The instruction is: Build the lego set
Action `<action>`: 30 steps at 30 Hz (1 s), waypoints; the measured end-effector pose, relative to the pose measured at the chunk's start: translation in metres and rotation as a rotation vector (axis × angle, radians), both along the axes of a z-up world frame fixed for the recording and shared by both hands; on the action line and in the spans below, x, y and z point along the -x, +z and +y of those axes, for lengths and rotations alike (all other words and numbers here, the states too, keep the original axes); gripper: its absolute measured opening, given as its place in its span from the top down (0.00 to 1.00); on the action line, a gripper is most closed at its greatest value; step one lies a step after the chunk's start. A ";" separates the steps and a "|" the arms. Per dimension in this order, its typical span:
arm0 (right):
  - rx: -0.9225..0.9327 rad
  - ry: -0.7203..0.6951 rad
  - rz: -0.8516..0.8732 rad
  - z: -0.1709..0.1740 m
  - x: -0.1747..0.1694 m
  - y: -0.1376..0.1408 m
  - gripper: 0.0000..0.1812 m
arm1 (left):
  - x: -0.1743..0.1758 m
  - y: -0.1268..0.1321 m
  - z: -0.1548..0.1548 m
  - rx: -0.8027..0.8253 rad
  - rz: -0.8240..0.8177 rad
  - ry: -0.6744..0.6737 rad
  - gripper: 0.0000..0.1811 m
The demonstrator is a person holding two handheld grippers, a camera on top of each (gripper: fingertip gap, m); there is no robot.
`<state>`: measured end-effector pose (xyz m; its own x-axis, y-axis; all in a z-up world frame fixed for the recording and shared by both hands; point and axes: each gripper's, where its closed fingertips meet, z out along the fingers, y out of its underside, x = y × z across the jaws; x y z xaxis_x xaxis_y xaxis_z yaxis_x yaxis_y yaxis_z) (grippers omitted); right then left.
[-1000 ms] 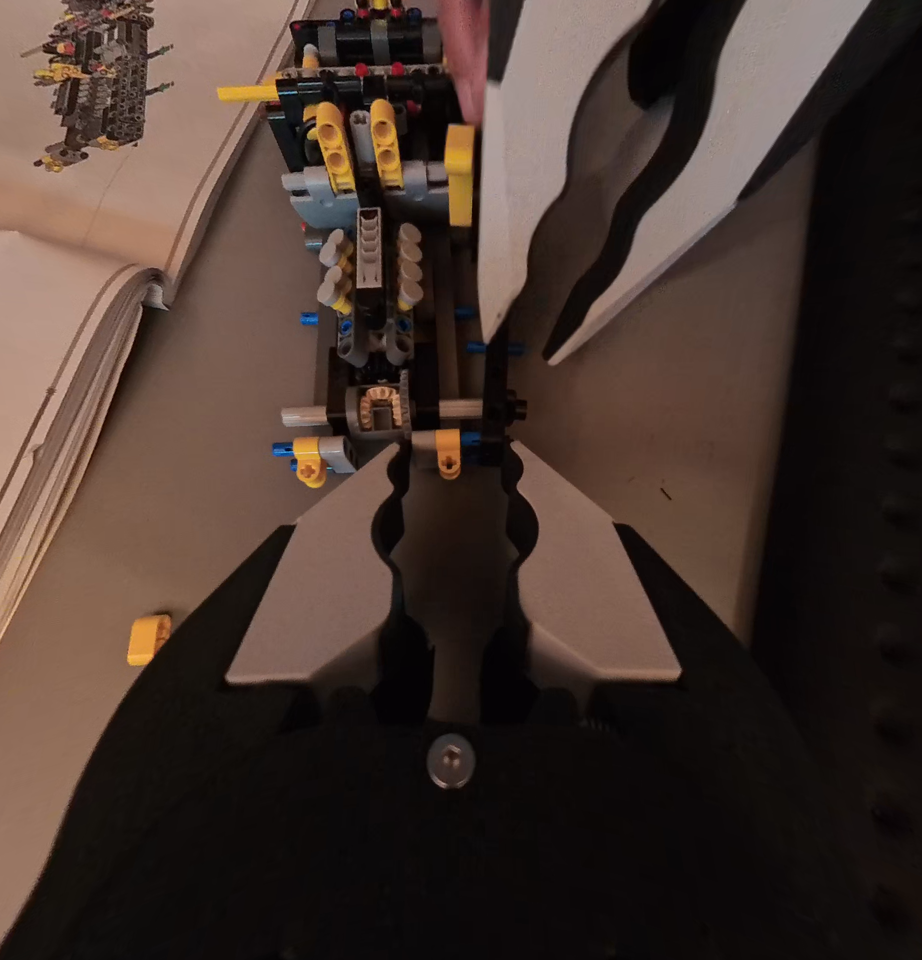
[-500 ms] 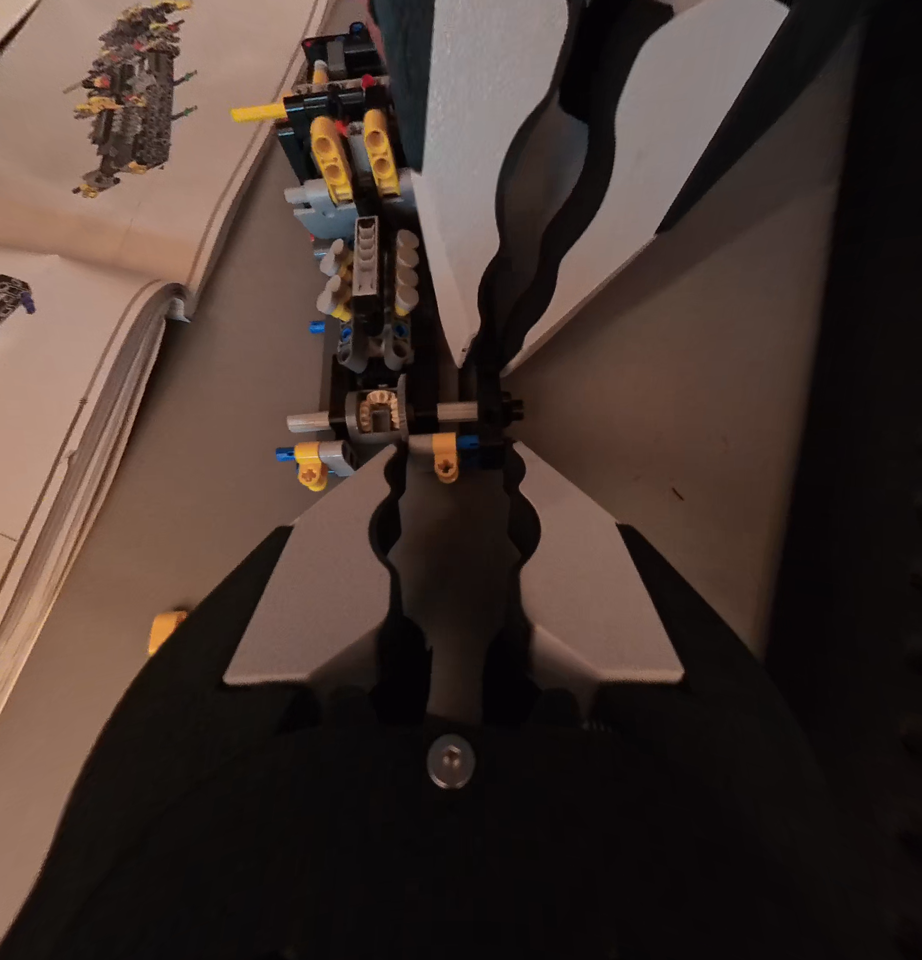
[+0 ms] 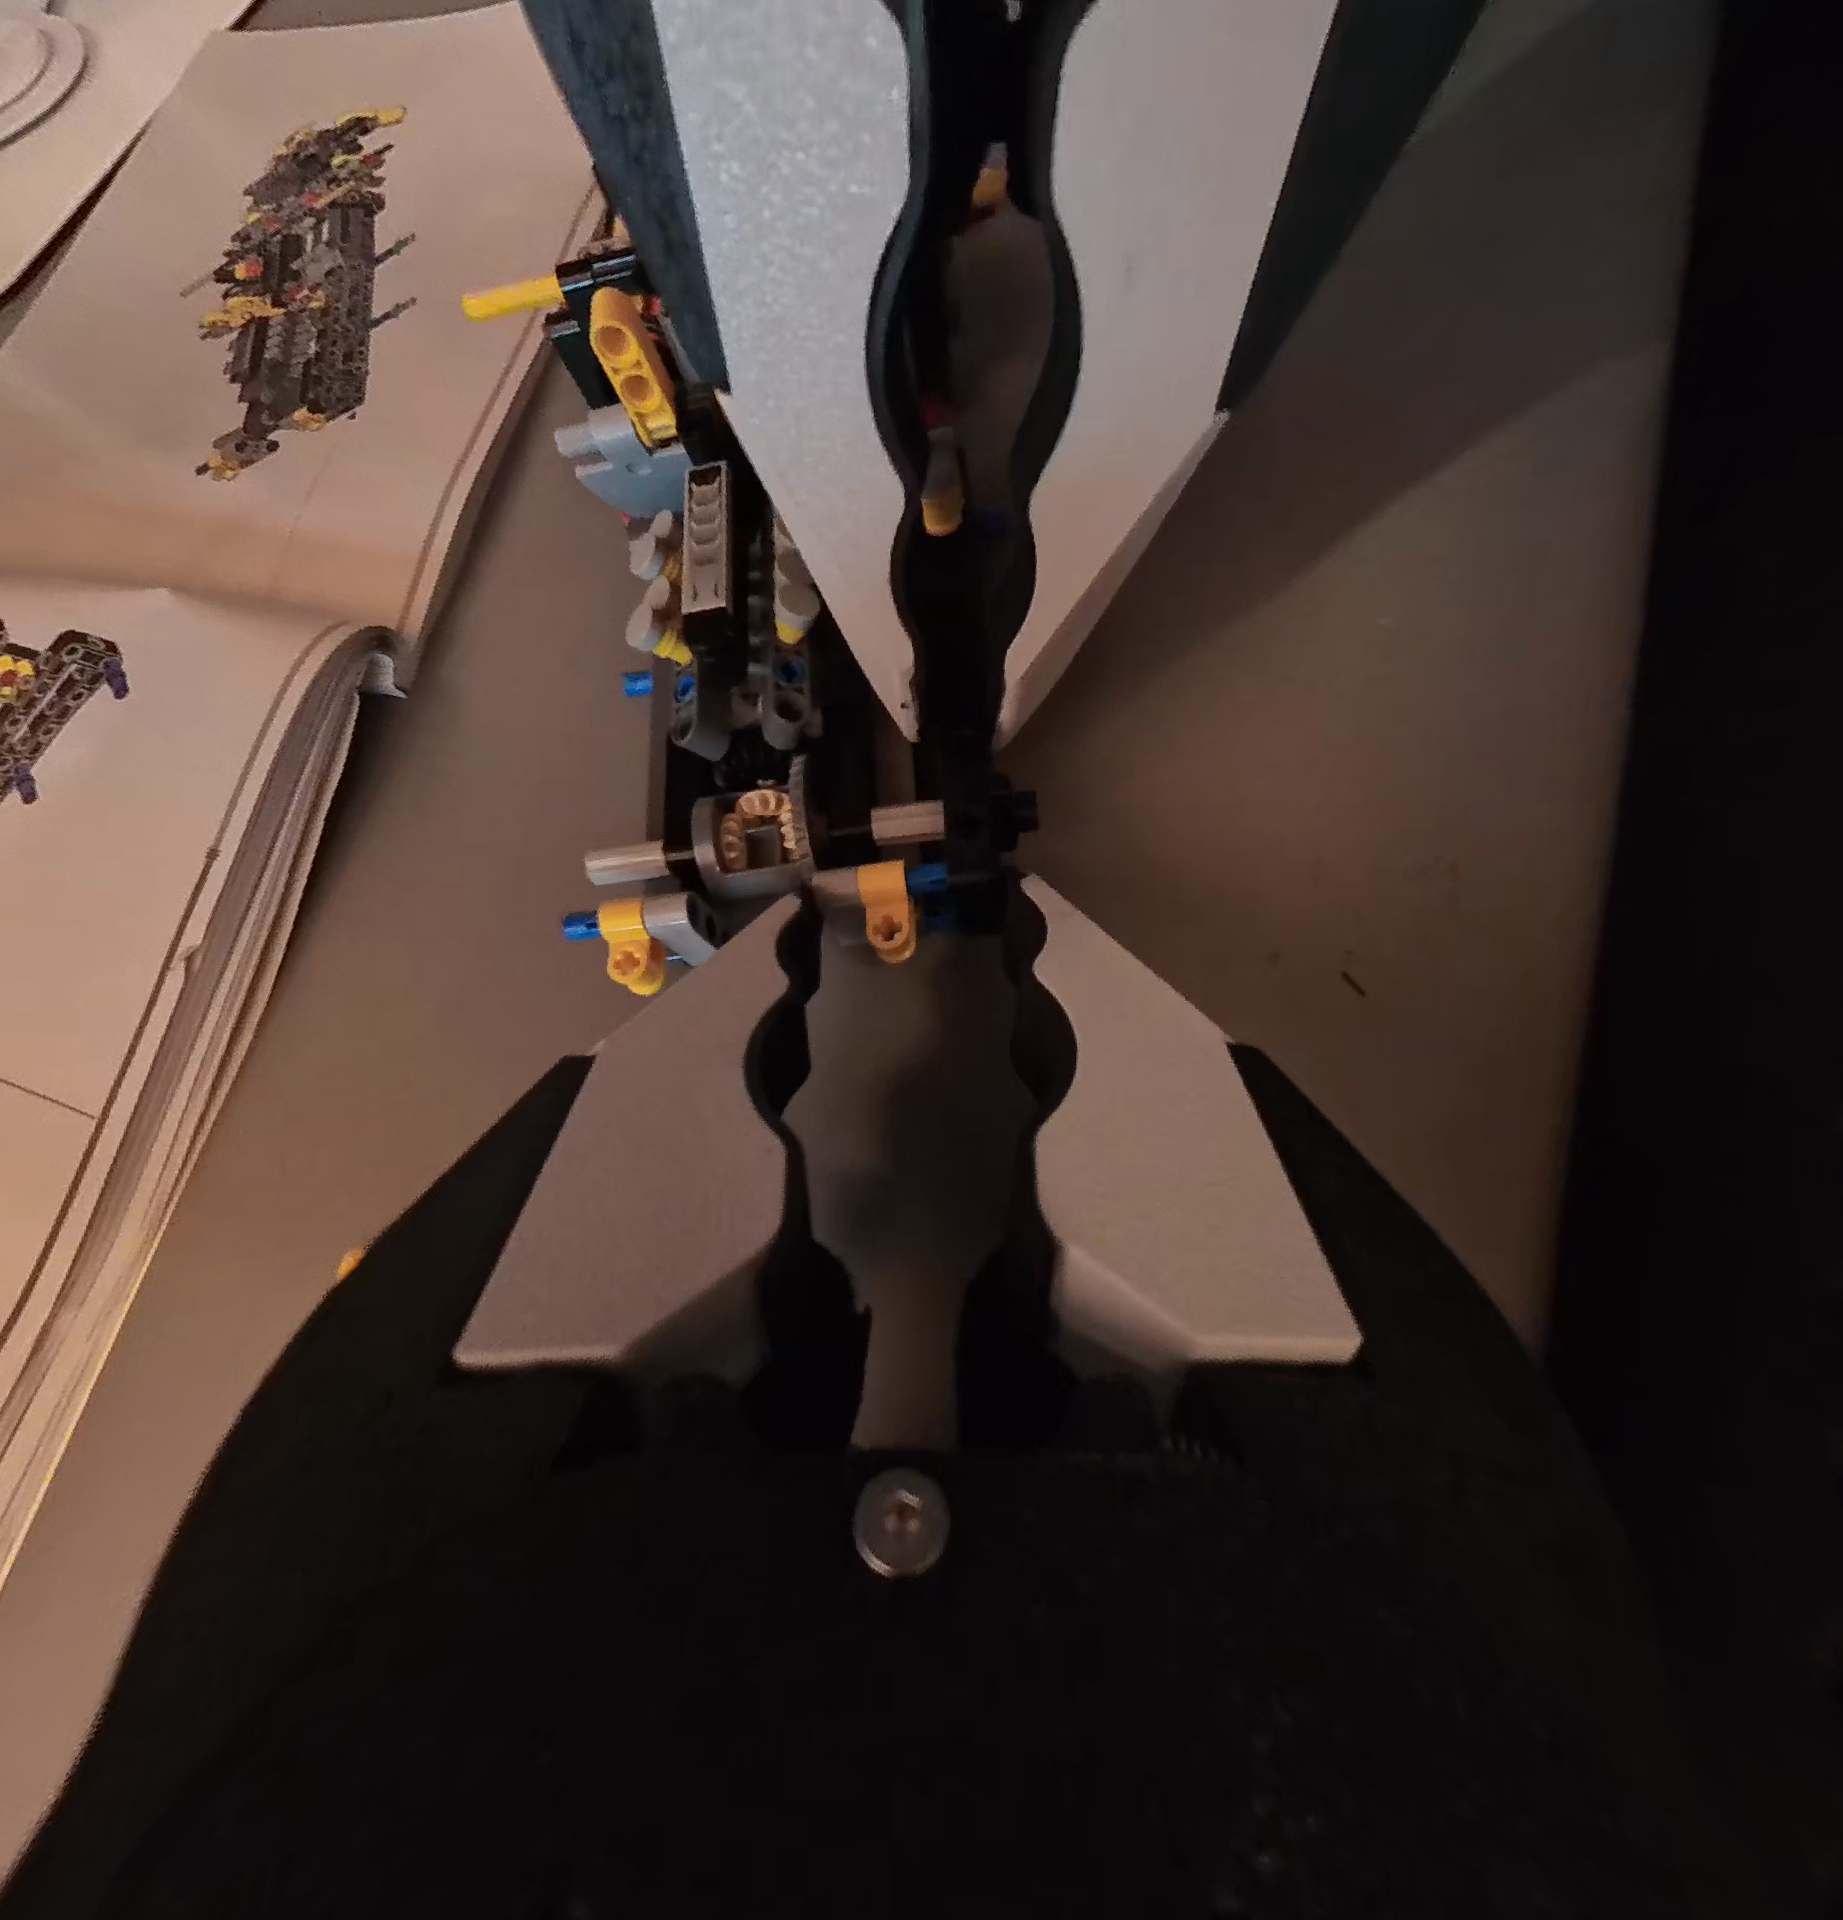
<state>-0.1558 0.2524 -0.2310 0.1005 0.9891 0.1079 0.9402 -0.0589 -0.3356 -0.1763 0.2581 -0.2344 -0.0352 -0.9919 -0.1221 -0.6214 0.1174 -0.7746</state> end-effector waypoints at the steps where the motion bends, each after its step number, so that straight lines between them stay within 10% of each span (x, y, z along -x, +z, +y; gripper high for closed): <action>1: 0.025 -0.004 -0.013 0.000 0.000 -0.001 0.95 | 0.000 -0.001 0.000 -0.001 0.007 0.000 0.80; 30: -0.032 0.038 0.150 -0.001 0.018 0.012 0.88 | 0.002 -0.004 0.004 0.096 0.023 0.035 0.81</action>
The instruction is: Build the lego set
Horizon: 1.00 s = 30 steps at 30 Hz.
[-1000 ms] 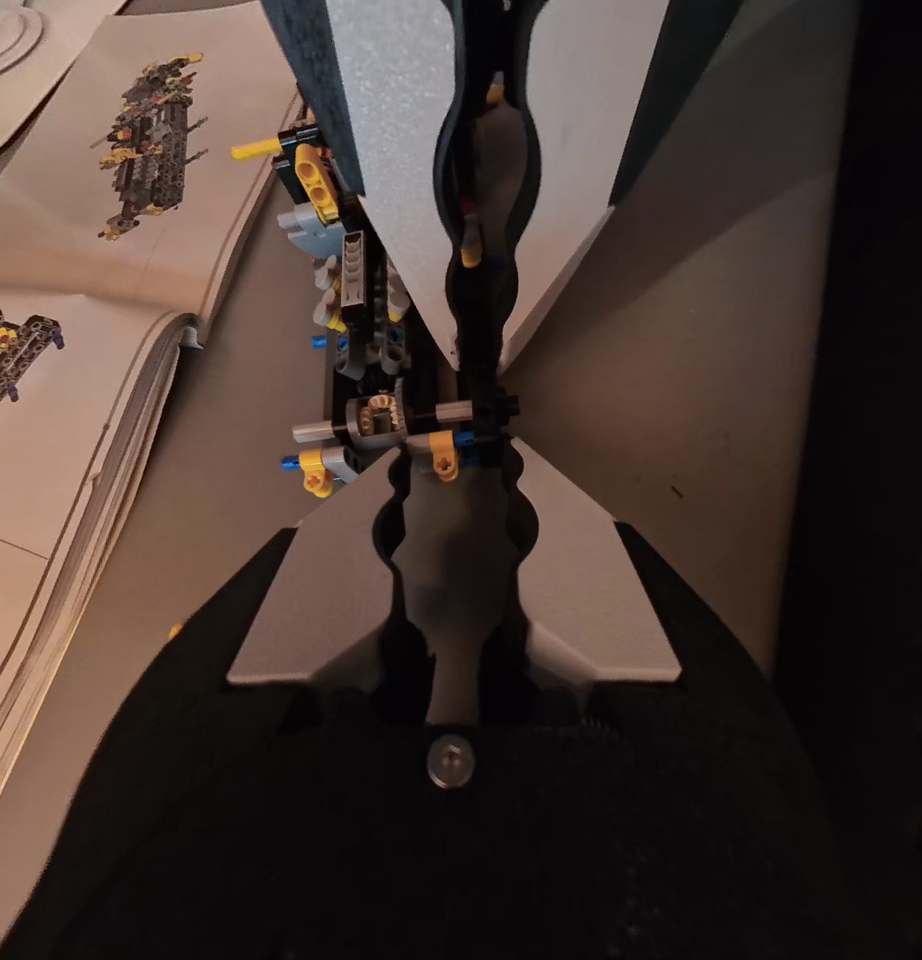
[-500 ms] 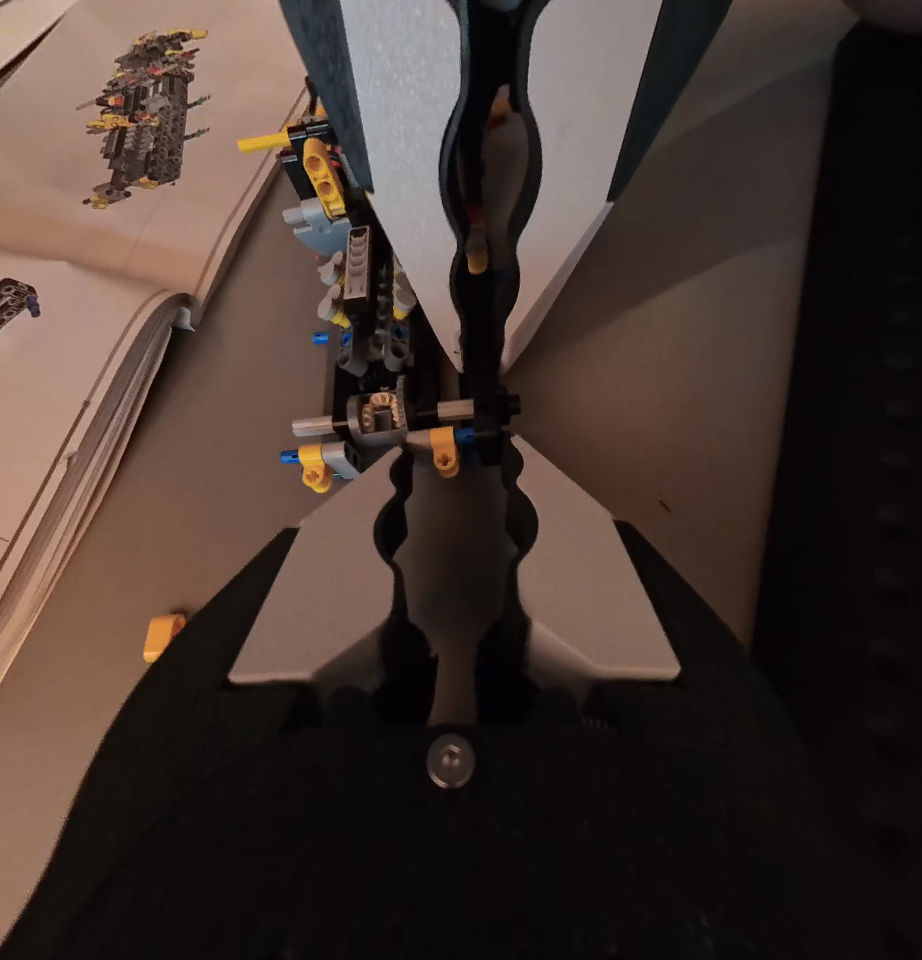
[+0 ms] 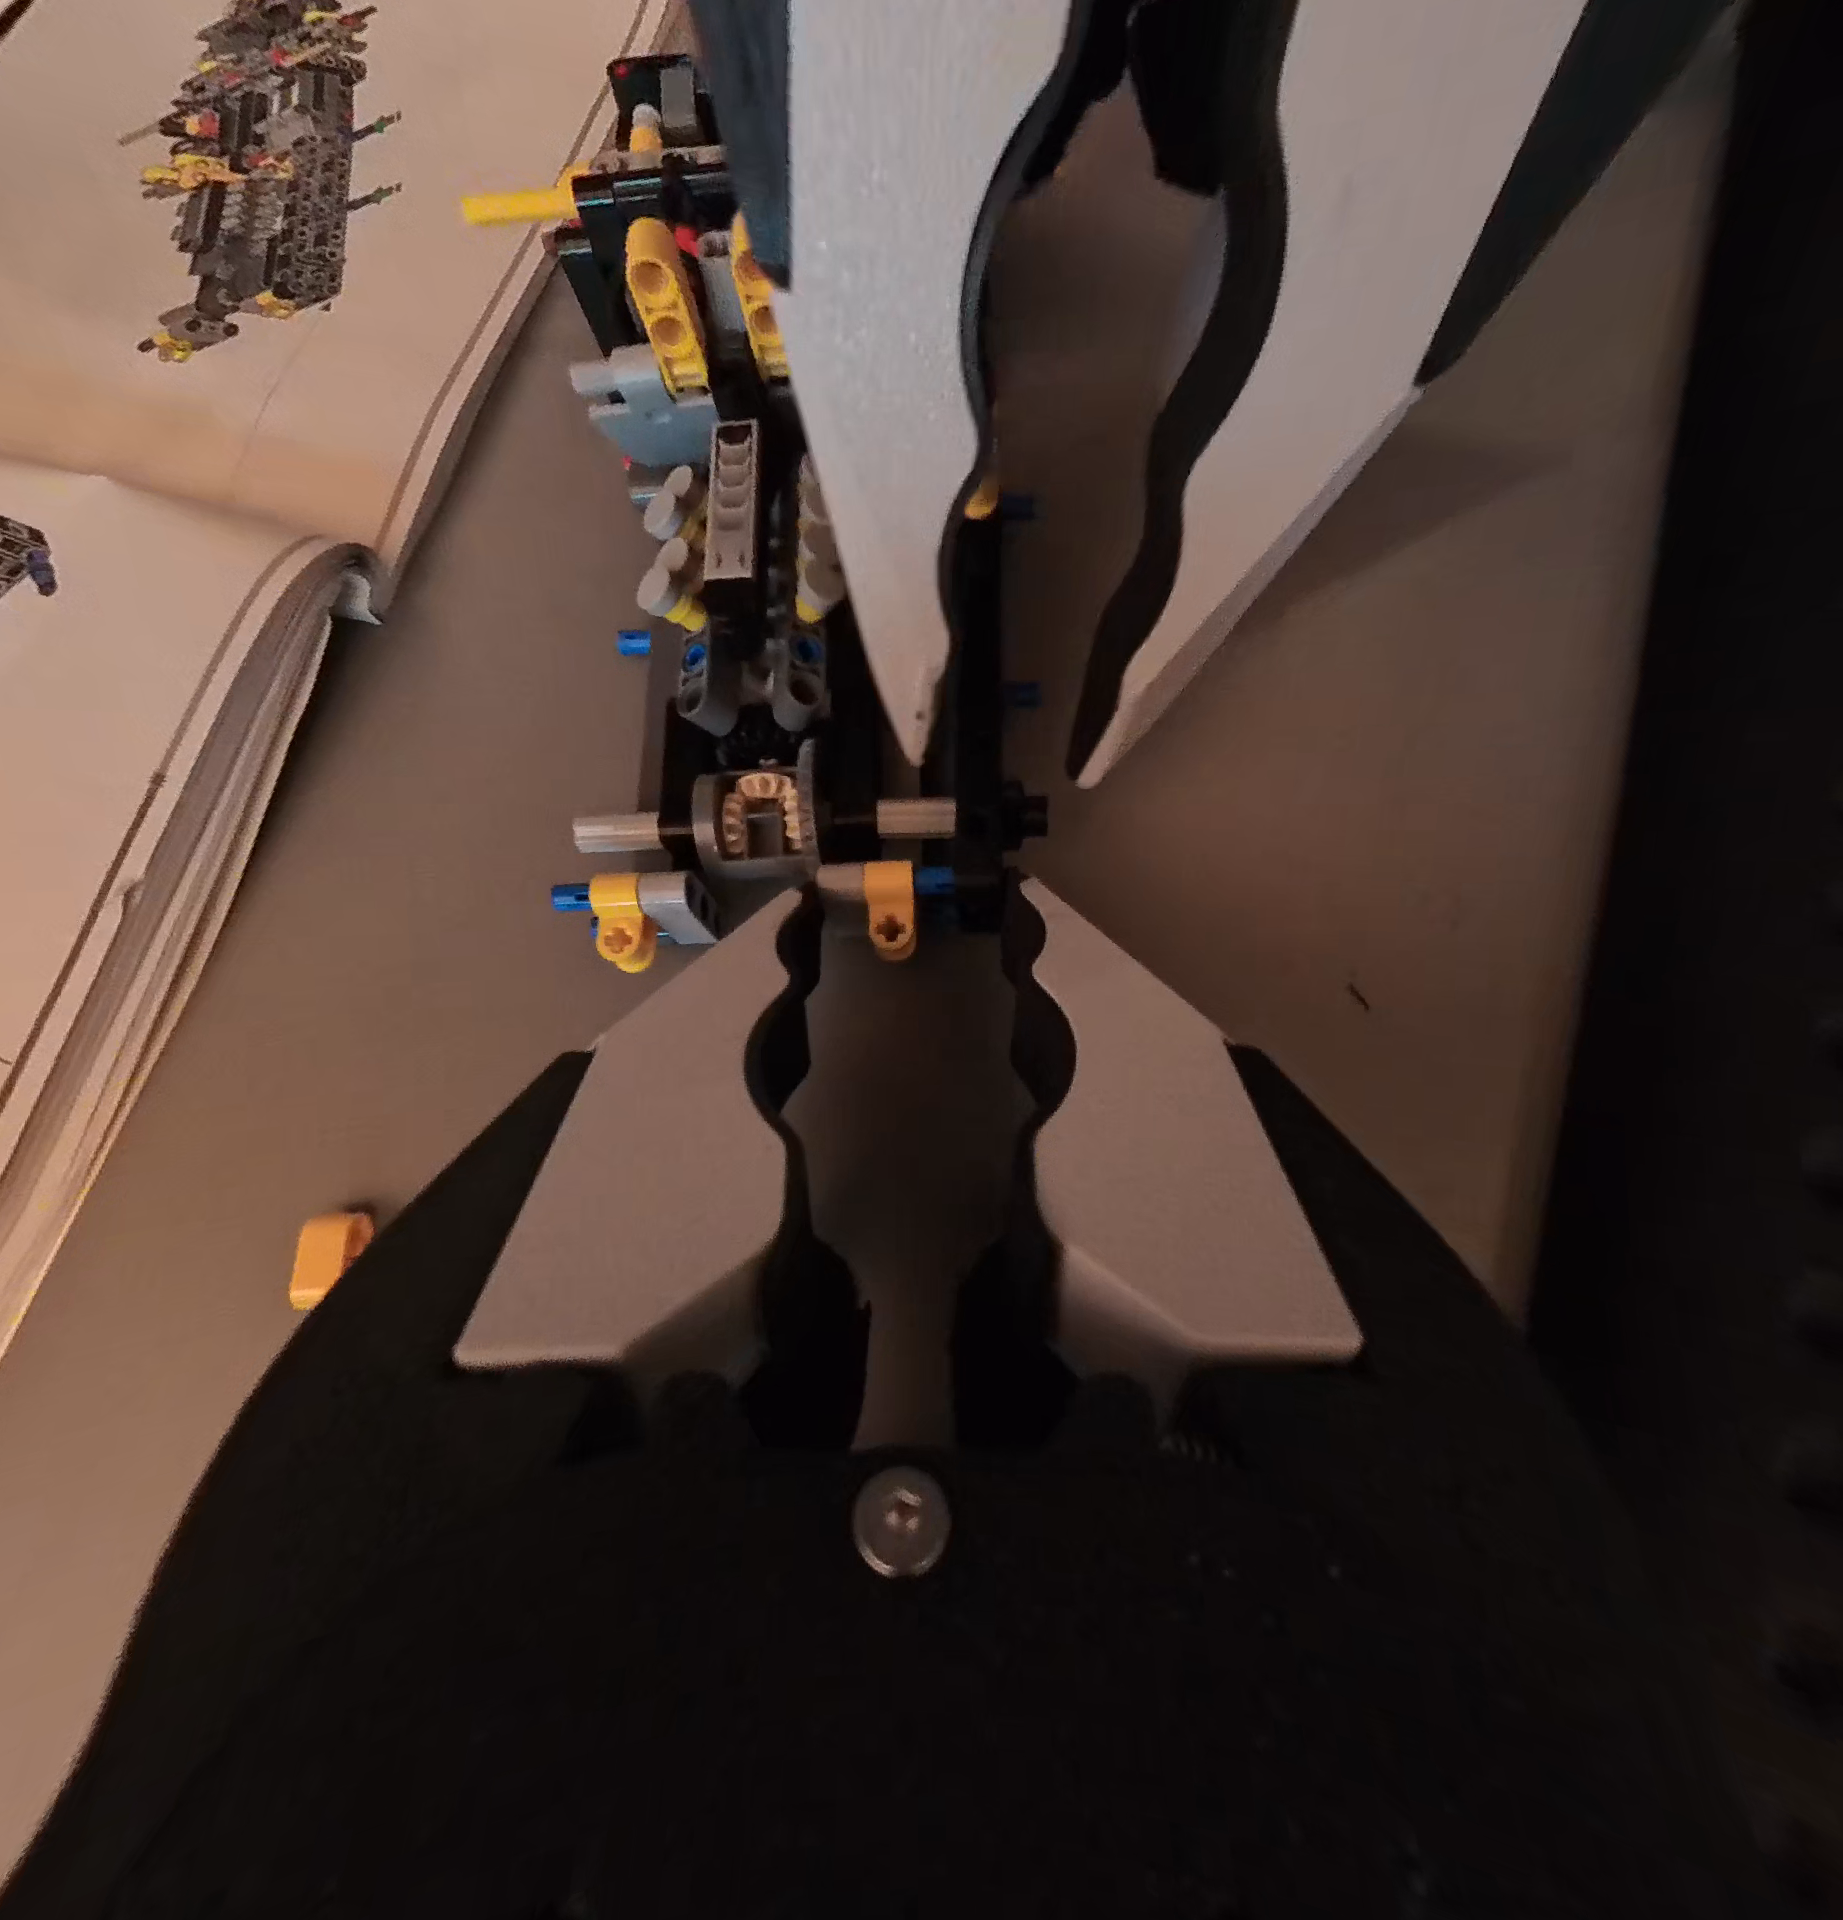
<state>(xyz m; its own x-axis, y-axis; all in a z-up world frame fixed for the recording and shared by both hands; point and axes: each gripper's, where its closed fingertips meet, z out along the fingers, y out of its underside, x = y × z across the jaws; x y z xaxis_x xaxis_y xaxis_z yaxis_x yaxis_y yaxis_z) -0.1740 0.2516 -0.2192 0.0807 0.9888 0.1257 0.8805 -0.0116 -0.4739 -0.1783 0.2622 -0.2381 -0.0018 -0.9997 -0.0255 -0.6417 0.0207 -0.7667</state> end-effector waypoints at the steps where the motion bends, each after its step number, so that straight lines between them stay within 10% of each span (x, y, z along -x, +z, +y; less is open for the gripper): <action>1: -0.016 0.001 0.019 0.002 0.003 -0.001 0.88 | 0.000 0.000 0.000 -0.009 0.001 0.000 0.81; 30: 0.016 0.113 0.077 0.000 0.014 -0.009 0.95 | 0.000 0.000 -0.002 -0.079 0.005 -0.028 0.81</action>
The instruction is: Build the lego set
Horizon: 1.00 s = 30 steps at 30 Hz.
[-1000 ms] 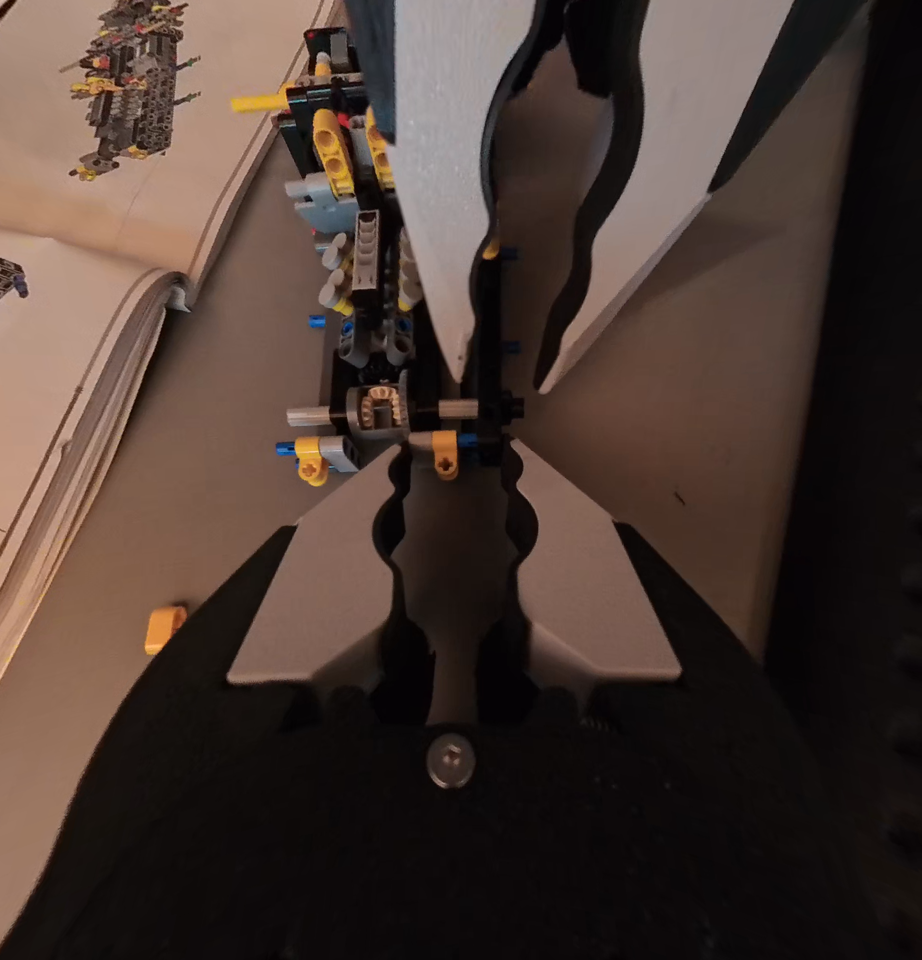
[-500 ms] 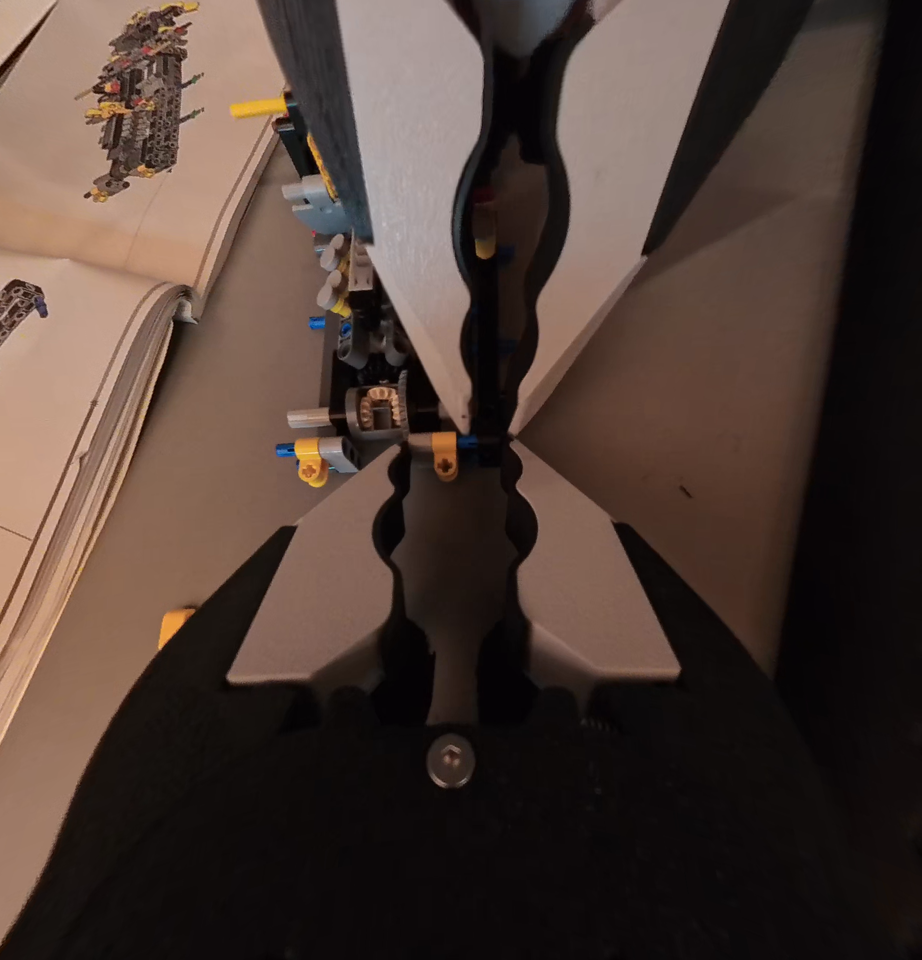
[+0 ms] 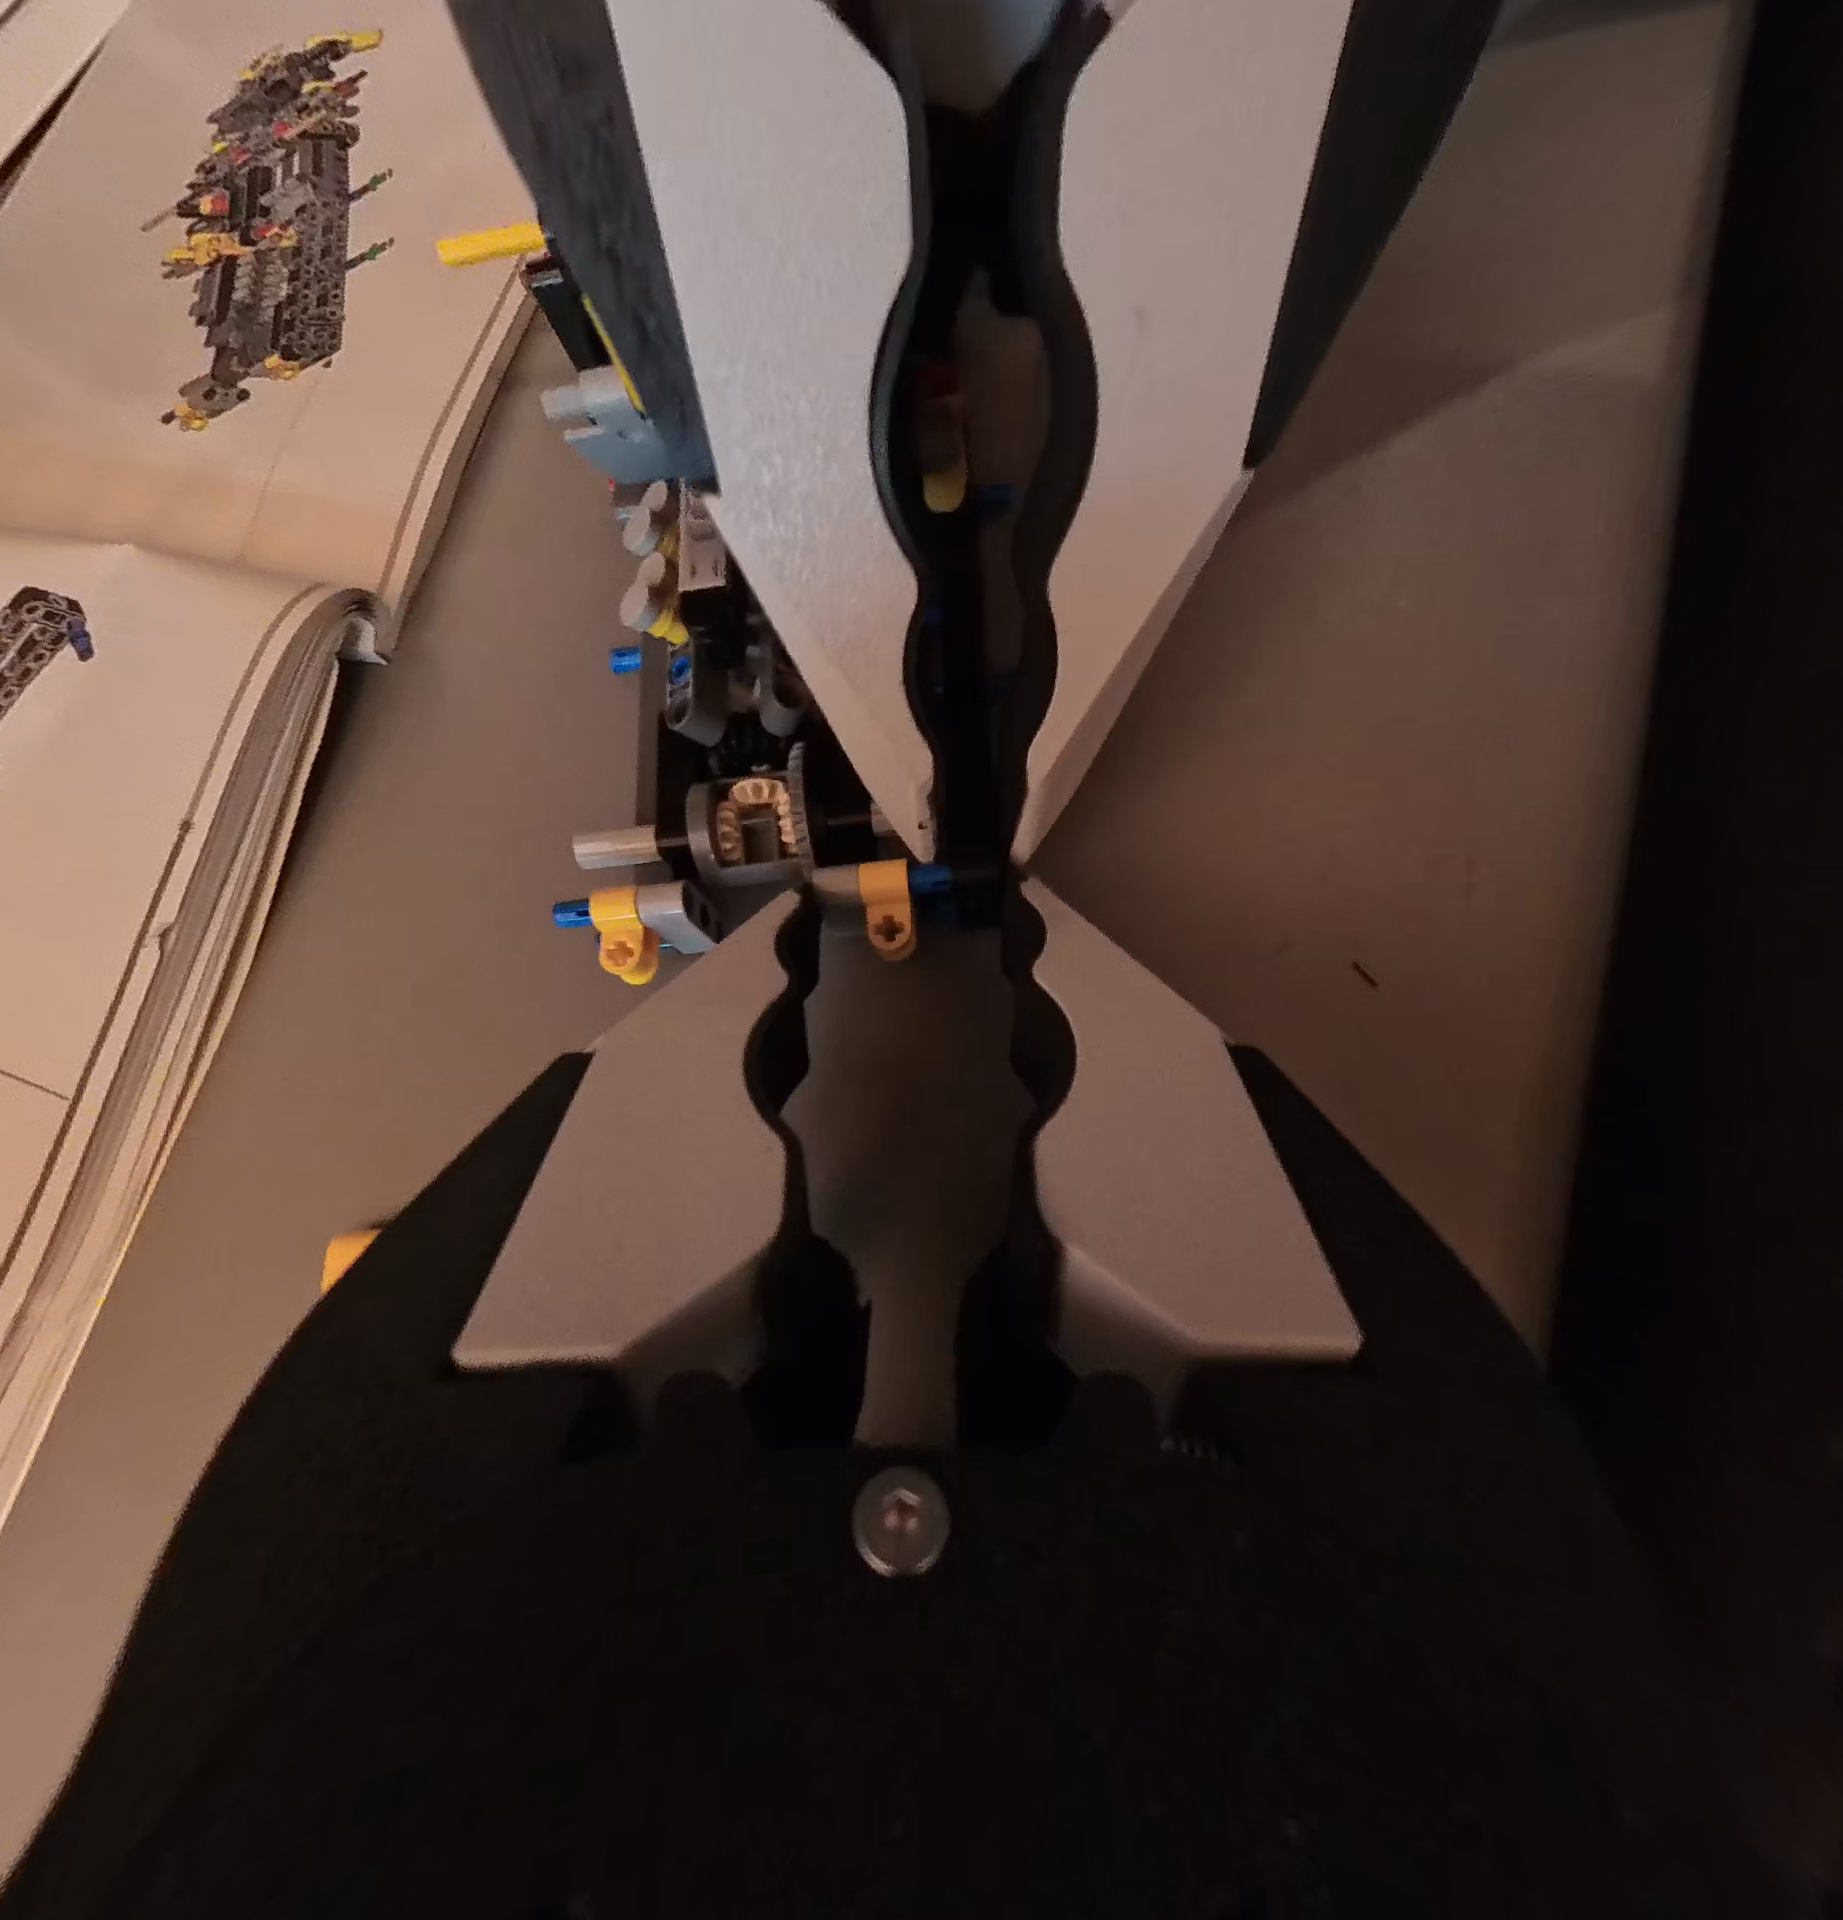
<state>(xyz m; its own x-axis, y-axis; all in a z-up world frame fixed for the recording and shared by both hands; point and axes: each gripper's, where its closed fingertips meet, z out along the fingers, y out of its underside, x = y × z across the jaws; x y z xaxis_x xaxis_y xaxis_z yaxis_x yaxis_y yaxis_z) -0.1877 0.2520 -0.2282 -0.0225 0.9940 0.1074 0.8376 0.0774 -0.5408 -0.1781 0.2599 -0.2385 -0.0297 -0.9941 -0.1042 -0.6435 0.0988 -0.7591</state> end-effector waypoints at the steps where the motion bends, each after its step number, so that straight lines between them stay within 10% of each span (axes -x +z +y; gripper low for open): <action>1: -0.003 -0.009 0.003 0.000 0.000 0.001 0.95 | 0.000 0.000 0.000 -0.001 0.000 0.001 0.80; 30: -0.112 -0.018 -0.152 0.007 0.012 0.007 0.68 | 0.026 -0.001 0.007 0.065 0.015 -0.007 0.91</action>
